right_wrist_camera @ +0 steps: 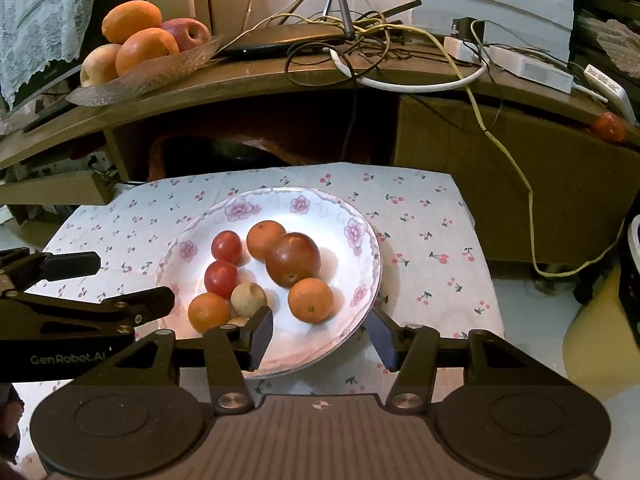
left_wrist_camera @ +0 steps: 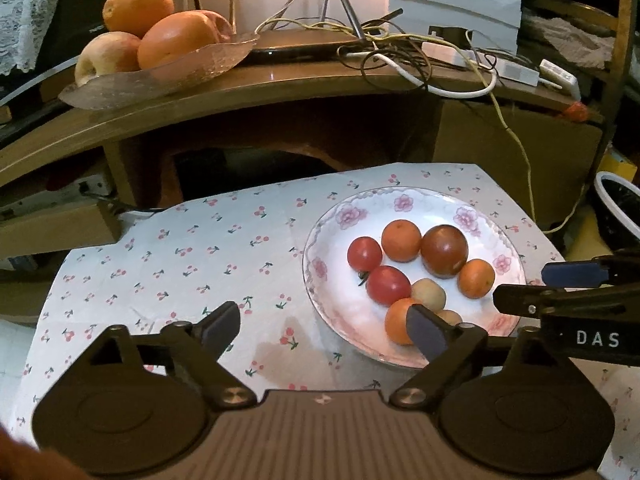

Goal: Organize fruits

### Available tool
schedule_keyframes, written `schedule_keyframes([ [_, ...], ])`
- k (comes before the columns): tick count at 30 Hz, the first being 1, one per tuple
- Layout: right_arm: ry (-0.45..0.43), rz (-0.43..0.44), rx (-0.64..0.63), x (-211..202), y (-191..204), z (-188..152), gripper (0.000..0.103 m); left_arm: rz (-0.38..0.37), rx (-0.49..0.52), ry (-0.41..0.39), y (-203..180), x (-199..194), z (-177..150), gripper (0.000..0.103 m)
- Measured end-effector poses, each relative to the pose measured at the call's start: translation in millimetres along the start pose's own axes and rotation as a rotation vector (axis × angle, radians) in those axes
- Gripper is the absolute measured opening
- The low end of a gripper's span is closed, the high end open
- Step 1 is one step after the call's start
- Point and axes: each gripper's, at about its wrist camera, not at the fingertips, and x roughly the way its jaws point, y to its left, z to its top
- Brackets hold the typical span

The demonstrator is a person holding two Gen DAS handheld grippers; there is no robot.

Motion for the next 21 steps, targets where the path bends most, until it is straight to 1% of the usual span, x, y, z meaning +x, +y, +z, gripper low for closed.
schedule_keyframes([
  [4, -0.006, 0.002, 0.002, -5.7, 0.0, -1.9, 0.055, 0.012, 0.000, -0.007, -2.7, -4.5, -1.5, 0.103],
  [11, -0.009, -0.004, 0.018, -13.6, -0.9, -6.1, 0.056, 0.035, 0.016, -0.016, -9.4, -17.2, -2.1, 0.103],
  [21, -0.022, -0.004, 0.043, -30.7, 1.5, -14.1, 0.057, 0.015, -0.003, -0.025, -12.0, -33.8, -7.1, 0.103],
])
